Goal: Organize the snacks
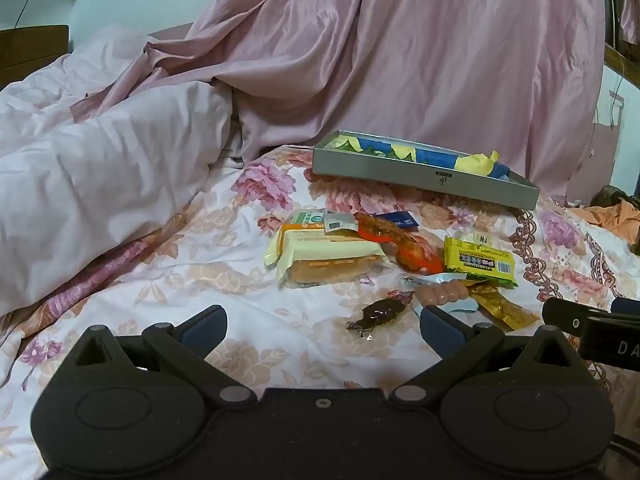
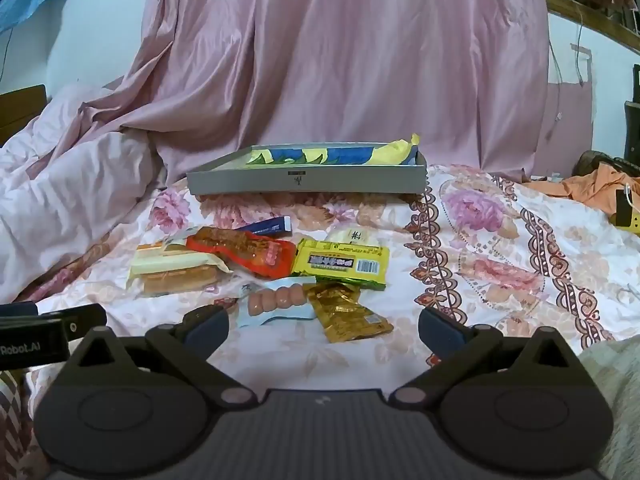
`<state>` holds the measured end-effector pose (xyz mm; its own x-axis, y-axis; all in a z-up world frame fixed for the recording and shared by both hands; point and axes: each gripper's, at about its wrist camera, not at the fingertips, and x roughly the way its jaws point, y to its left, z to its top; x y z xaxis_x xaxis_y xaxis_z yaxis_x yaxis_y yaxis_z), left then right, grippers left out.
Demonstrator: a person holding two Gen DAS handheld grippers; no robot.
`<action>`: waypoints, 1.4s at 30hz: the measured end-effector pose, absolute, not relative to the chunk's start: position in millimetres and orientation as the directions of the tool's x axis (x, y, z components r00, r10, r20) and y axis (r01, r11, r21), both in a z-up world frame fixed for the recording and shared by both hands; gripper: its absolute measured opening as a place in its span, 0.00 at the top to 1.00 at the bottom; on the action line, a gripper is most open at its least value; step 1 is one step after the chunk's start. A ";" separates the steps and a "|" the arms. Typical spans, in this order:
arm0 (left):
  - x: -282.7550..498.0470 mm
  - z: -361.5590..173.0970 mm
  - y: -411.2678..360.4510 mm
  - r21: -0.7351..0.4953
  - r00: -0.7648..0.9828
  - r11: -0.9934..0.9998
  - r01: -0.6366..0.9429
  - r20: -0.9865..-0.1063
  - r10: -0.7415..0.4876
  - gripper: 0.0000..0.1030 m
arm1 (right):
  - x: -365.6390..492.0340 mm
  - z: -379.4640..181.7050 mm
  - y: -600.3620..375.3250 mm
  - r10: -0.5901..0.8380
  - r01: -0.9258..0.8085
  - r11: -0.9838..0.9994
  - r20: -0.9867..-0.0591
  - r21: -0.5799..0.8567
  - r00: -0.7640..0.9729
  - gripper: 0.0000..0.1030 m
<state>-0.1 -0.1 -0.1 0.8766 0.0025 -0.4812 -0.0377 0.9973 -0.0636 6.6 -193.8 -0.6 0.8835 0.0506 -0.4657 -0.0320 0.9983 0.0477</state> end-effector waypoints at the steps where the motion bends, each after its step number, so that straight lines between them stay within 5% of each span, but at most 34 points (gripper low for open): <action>1: 0.1 0.0 -0.1 -0.064 0.877 0.997 -0.038 -0.481 0.002 0.01 | 6.7 -0.6 -194.0 0.051 -0.033 0.998 -0.467 0.047 0.883 0.00; 42: -1.5 5.8 -0.3 -0.076 0.881 0.996 -0.037 -0.474 -0.003 0.01 | 7.1 -1.2 -192.9 0.054 -0.031 0.998 -0.474 0.056 0.879 0.00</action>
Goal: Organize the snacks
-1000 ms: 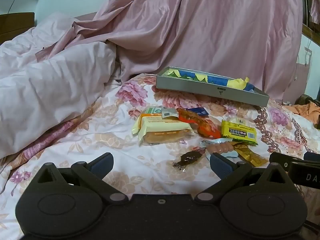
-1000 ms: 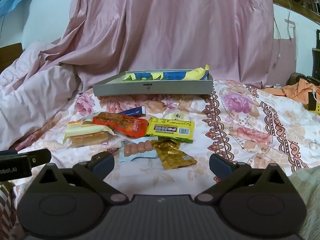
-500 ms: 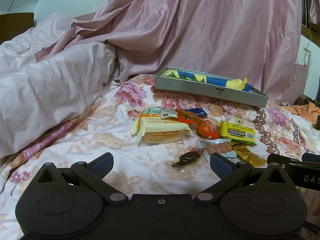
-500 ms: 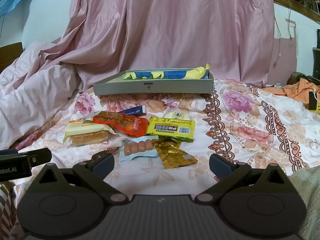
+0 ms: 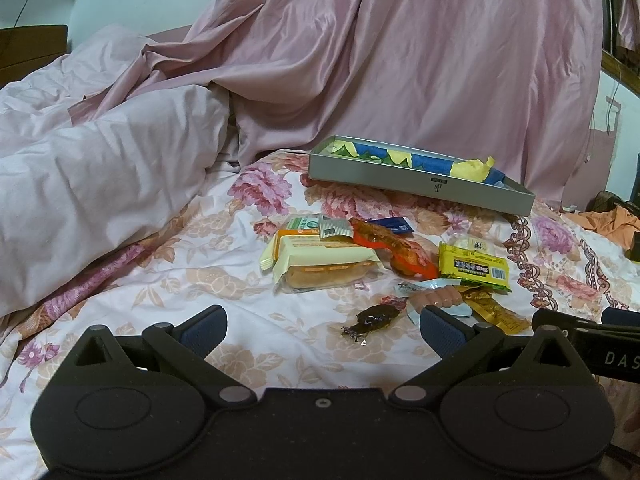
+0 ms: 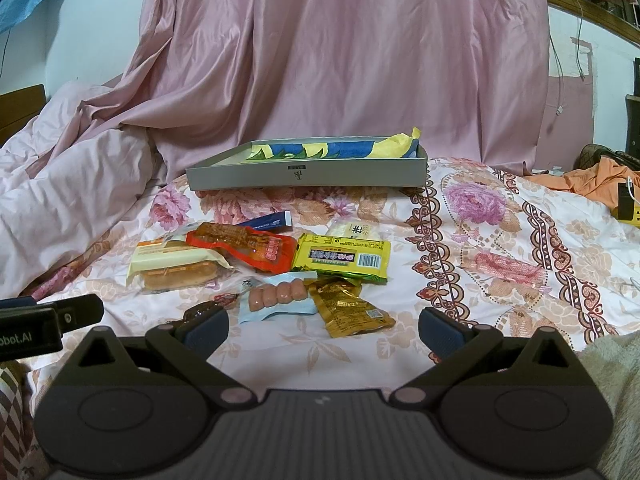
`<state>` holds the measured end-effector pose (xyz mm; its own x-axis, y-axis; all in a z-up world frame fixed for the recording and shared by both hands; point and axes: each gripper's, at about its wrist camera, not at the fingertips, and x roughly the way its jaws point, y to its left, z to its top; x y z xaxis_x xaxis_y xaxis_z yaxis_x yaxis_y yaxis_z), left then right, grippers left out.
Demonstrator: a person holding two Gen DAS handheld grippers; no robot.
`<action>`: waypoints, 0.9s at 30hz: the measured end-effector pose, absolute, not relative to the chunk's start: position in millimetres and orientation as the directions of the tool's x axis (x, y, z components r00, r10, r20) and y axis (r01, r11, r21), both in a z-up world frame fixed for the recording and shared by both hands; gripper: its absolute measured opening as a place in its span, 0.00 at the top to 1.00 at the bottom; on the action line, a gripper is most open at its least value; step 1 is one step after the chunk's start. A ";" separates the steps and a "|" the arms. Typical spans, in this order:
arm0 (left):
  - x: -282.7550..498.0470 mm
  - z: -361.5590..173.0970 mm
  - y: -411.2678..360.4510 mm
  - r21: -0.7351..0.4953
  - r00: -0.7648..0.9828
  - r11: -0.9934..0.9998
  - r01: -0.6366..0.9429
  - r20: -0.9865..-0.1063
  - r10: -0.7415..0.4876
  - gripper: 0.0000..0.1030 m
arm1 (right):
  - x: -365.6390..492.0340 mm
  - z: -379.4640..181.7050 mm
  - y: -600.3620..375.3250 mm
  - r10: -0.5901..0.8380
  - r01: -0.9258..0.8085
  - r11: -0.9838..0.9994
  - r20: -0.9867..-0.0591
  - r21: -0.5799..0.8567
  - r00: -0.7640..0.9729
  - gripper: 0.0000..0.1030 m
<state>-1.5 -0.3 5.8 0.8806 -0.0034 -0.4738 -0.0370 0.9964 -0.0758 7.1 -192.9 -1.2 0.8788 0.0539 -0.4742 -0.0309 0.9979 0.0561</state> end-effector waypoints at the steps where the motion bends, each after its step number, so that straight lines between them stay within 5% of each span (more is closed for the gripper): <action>1: -1.6 6.1 -0.4 -0.076 0.881 0.996 -0.037 -0.474 -0.003 0.01 | 7.2 -1.3 -193.0 0.054 -0.031 0.998 -0.474 0.056 0.879 0.00; 27: -1.5 3.6 -10.7 -0.074 0.879 0.997 -0.035 -0.478 -0.004 0.01 | 7.7 -5.9 -189.9 0.059 -0.035 0.998 -0.482 0.059 0.874 0.00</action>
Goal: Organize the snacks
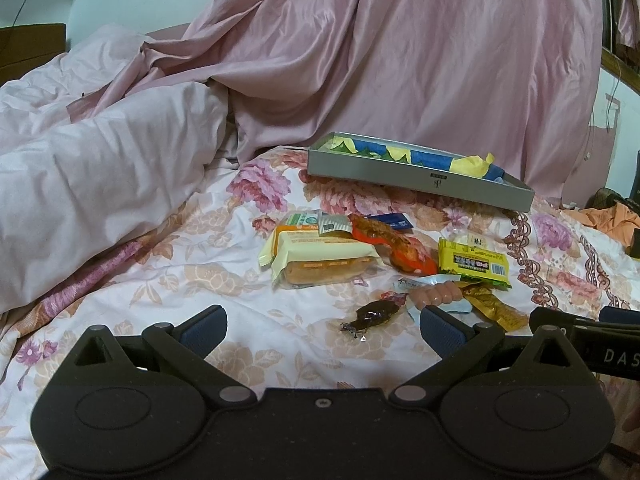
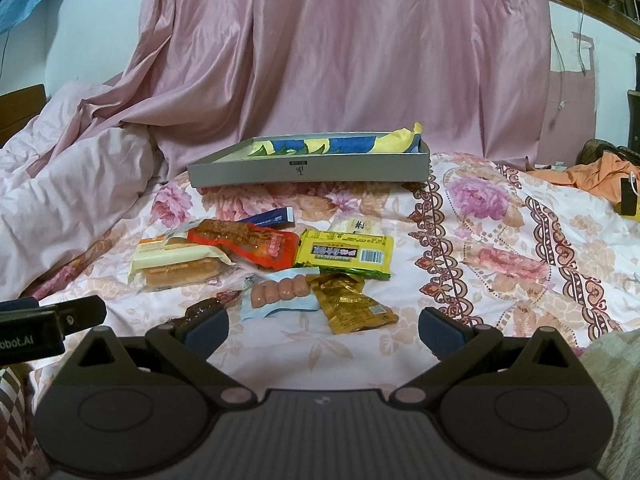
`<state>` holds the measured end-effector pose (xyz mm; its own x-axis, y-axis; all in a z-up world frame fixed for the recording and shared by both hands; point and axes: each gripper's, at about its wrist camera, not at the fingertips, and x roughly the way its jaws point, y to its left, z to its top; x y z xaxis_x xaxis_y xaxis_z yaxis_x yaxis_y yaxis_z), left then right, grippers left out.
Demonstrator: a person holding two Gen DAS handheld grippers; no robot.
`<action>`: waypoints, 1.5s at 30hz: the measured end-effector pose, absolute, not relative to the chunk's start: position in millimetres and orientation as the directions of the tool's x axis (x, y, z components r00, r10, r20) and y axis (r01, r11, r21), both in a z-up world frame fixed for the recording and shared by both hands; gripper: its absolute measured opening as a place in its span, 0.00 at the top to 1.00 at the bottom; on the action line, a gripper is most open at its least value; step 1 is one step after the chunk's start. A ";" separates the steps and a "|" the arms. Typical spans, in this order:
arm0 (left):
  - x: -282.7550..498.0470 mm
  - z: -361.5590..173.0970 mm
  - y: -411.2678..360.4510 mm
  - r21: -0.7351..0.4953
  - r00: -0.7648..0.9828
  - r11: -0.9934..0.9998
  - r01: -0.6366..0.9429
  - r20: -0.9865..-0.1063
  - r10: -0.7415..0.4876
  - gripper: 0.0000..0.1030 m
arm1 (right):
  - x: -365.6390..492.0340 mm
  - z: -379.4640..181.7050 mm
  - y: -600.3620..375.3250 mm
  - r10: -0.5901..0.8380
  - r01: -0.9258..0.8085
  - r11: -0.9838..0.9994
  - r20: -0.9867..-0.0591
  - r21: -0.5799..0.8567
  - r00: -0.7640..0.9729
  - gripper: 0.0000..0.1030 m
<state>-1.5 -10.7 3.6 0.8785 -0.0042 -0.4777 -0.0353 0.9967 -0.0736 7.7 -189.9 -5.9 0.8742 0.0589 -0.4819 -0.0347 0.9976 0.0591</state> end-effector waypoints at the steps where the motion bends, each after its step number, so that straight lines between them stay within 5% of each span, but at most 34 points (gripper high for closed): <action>1: -1.4 2.7 -12.1 -0.075 0.877 0.997 -0.036 -0.481 -0.004 0.01 | 7.9 -5.8 -190.1 0.060 -0.035 0.998 -0.483 0.060 0.873 0.00; 32: 97.3 -29.3 -10.9 -0.073 0.773 0.979 0.192 -0.603 -0.197 0.01 | 97.6 -0.3 -232.4 0.366 -0.190 0.920 -0.575 0.344 0.732 0.00; 45: 135.0 -48.5 -23.6 -0.025 0.747 0.968 0.251 -0.631 -0.210 0.02 | 156.1 -31.9 -220.0 0.274 -0.203 0.961 -0.731 0.187 0.625 0.05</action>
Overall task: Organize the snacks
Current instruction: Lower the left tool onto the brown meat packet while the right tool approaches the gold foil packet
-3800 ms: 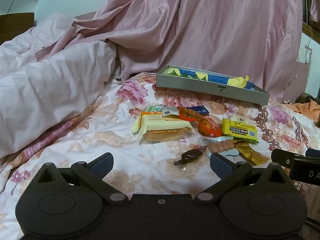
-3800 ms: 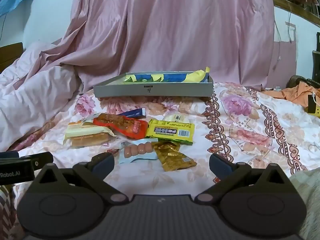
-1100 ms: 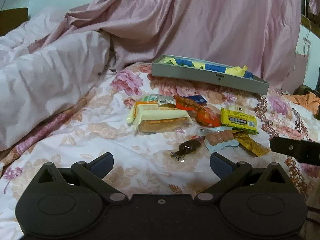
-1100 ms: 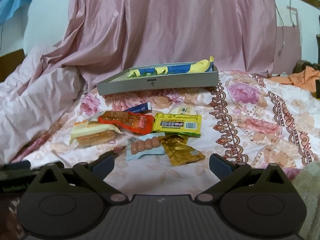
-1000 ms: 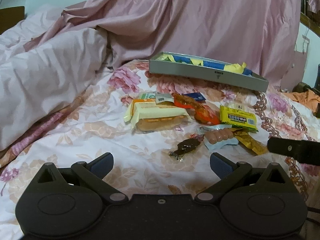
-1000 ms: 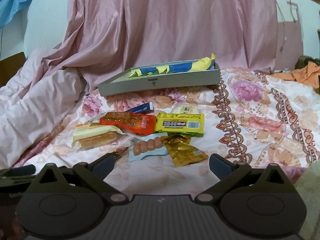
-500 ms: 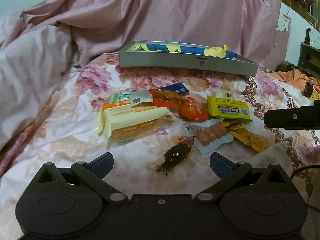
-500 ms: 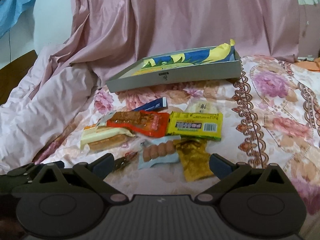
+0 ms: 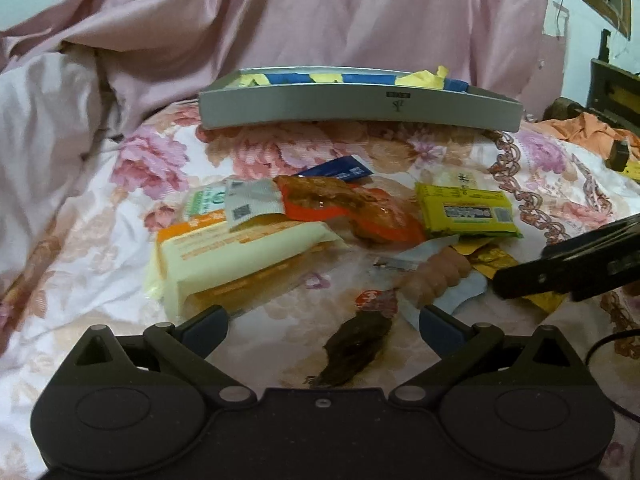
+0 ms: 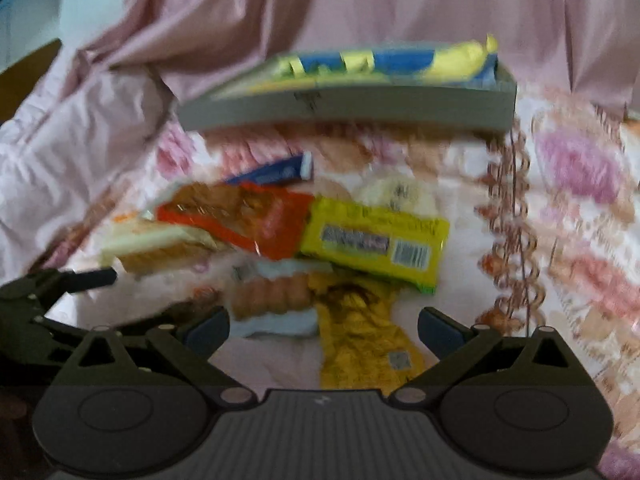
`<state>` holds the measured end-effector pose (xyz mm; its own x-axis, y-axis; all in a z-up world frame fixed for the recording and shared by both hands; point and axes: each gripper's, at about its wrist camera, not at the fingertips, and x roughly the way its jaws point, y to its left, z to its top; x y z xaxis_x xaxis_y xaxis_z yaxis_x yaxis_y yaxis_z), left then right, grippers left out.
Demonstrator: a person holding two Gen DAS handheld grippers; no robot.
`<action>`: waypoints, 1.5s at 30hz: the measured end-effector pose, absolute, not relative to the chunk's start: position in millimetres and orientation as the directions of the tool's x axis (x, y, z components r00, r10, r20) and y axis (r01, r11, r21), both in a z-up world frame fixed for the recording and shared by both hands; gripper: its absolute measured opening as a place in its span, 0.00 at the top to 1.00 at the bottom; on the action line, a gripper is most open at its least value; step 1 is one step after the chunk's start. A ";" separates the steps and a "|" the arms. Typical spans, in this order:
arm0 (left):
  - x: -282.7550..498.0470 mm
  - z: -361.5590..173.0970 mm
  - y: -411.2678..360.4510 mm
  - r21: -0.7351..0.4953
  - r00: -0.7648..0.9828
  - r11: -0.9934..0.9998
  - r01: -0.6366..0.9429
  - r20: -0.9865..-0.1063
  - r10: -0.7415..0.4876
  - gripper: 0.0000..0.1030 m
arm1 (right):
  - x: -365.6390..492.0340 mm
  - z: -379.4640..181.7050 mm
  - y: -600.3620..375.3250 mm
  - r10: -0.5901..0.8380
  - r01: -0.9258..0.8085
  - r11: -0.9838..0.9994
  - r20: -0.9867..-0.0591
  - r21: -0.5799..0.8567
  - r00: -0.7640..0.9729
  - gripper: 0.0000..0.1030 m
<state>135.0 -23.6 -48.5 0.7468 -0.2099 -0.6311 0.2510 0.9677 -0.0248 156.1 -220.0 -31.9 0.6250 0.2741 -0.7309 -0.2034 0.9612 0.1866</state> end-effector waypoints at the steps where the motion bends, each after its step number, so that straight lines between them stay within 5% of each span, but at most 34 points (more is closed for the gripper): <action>1: 136.5 -49.6 -23.6 -0.037 0.742 0.966 0.255 -0.634 -0.219 0.02 | 158.6 -35.6 -220.6 0.267 -0.195 0.963 -0.742 0.184 0.615 0.06; 19: 152.6 -62.9 -25.9 -0.101 0.672 0.964 0.247 -0.699 -0.246 0.10 | 177.0 -52.0 -222.8 0.214 -0.169 0.975 -0.792 0.142 0.572 0.19; 22: 151.3 -62.0 -26.1 -0.132 0.664 0.956 0.264 -0.694 -0.279 0.17 | 176.8 -53.8 -220.9 0.214 -0.177 0.975 -0.796 0.137 0.567 0.19; 33: 146.9 -62.1 -31.8 -0.163 0.653 0.942 0.293 -0.685 -0.321 0.50 | 170.1 -55.0 -208.1 0.238 -0.238 0.964 -0.794 0.121 0.560 0.48; 45: 146.5 -64.3 -37.0 -0.129 0.664 0.942 0.309 -0.680 -0.311 0.51 | 163.4 -52.8 -199.1 0.284 -0.299 0.945 -0.780 0.130 0.558 0.55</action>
<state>146.5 -37.0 -64.3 0.6636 -0.3108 -0.6804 0.3087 0.9423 -0.1293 163.4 -199.1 -52.8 0.5577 0.2839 -0.7800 -0.2992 0.9453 0.1302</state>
